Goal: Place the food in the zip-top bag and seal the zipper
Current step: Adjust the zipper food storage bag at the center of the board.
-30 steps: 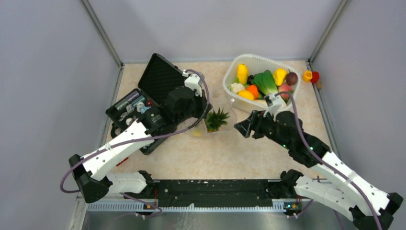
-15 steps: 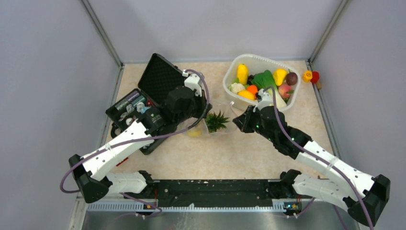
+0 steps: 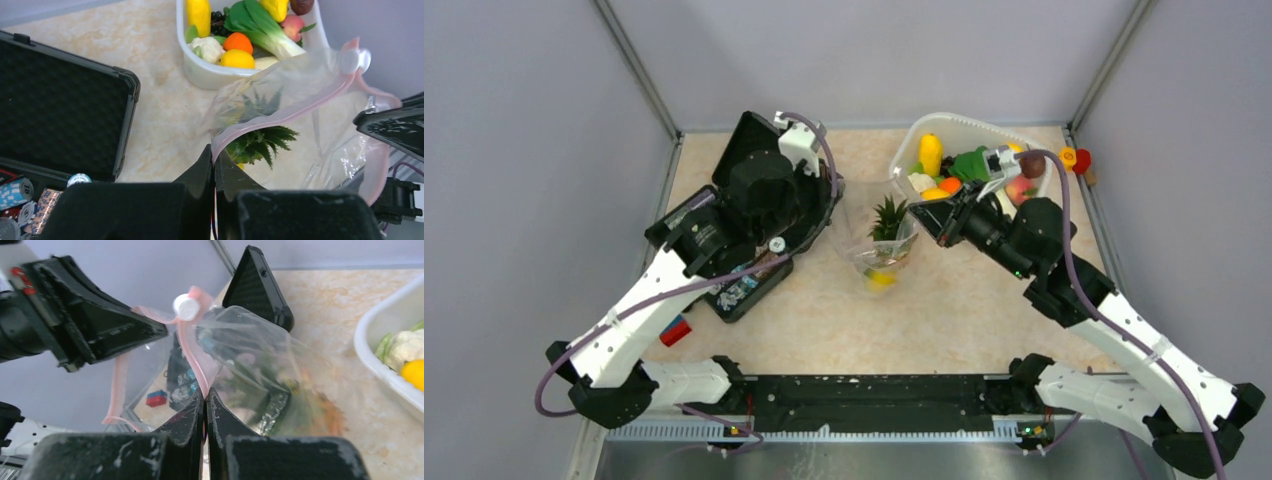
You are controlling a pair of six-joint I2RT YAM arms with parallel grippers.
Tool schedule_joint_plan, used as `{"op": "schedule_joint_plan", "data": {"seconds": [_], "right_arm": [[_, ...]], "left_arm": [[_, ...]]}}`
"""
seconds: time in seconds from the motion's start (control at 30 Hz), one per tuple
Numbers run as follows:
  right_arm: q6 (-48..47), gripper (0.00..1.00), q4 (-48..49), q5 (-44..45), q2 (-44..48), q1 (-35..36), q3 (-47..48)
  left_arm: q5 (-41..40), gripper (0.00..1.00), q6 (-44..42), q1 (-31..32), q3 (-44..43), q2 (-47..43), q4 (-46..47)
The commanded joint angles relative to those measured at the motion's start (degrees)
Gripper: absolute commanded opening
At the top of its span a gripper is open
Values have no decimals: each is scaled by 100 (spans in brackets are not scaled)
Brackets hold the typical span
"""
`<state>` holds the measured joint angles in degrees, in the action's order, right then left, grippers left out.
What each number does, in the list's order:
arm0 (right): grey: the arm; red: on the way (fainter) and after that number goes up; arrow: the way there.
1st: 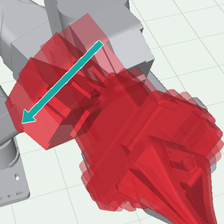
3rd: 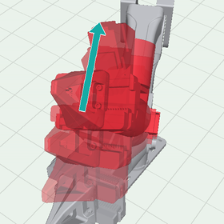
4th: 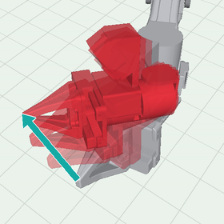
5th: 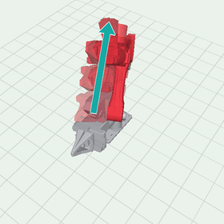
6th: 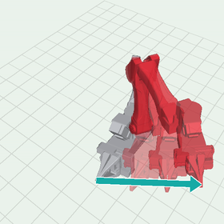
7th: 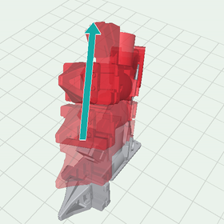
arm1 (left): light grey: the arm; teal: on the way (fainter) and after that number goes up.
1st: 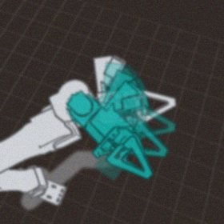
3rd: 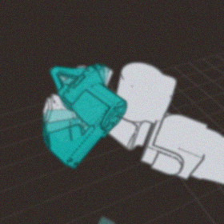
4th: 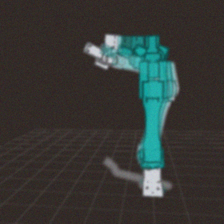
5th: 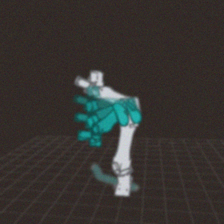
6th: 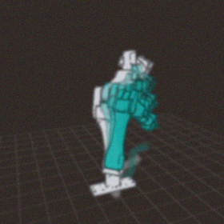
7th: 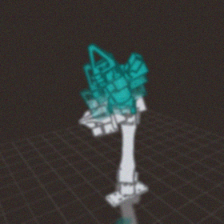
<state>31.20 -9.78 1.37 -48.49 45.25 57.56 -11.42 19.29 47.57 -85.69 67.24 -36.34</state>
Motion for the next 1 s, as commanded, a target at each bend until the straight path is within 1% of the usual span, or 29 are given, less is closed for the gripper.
{"op": "schedule_joint_plan", "data": {"seconds": [0.0,0.03,0.07,0.1,0.13,0.2,0.23,0.3,0.37,0.4,0.47,0.5,0.53,0.6,0.67,0.7,0.73,0.77,0.8,0.83,0.87,0.93,0.97], "right_arm": [[-99,0,104,-713,-447,15,543],[-41,0,488,-1286,-426,15,452],[-2,0,739,-1620,-388,16,396],[18,0,759,-1619,-358,13,408],[35,0,586,-1327,-339,11,460],[-47,0,110,-467,-388,5,530],[-94,0,-106,-110,-457,-11,533],[-176,0,-443,475,-750,-69,522],[-155,0,-703,697,-1141,-207,510],[-83,0,-793,756,-1275,-258,528],[-74,0,-595,324,-1352,-287,513],[-69,0,-219,26,-1294,-289,371],[-38,0,41,-30,-1215,-291,220],[57,0,295,214,-1066,-344,-79],[228,0,30,739,-1068,-500,-271],[319,0,-199,810,-1111,-620,-287],[333,2,-387,754,-1117,-724,-290],[278,10,-473,703,-1077,-770,-303],[194,20,-500,648,-996,-788,-308],[106,38,-522,593,-918,-804,-299],[-21,51,-545,504,-830,-812,-238],[-232,57,-706,482,-671,-816,-35],[-286,58,-756,520,-572,-821,52]], "left_arm": [[917,0,-193,-143,-668,413,-1087],[1615,0,-211,-138,-789,389,-1095],[2059,0,-167,-128,-897,338,-1078],[2230,0,-95,-131,-887,220,-964],[2267,0,-29,-133,-792,68,-824],[1995,0,12,-147,-509,-176,-569],[1720,0,-5,-156,-398,-141,-548],[1317,0,-61,-188,-378,213,-757],[961,0,71,-204,-643,656,-1103],[1020,0,77,-204,-756,768,-1216],[1248,0,121,-204,-981,731,-1337],[1282,0,105,-200,-902,563,-1098],[1209,0,102,-204,-654,346,-725],[1110,0,67,-204,-35,-99,-72],[937,0,81,-204,212,-91,-134],[891,0,135,-204,314,18,-231],[891,0,189,-204,485,108,-244],[926,0,269,-204,676,187,-219],[946,0,414,-204,825,227,-167],[965,0,529,-204,971,250,-83],[1026,0,606,-200,1088,215,72],[1109,0,648,-200,1276,112,402],[1115,0,654,-202,1309,72,513]]}}
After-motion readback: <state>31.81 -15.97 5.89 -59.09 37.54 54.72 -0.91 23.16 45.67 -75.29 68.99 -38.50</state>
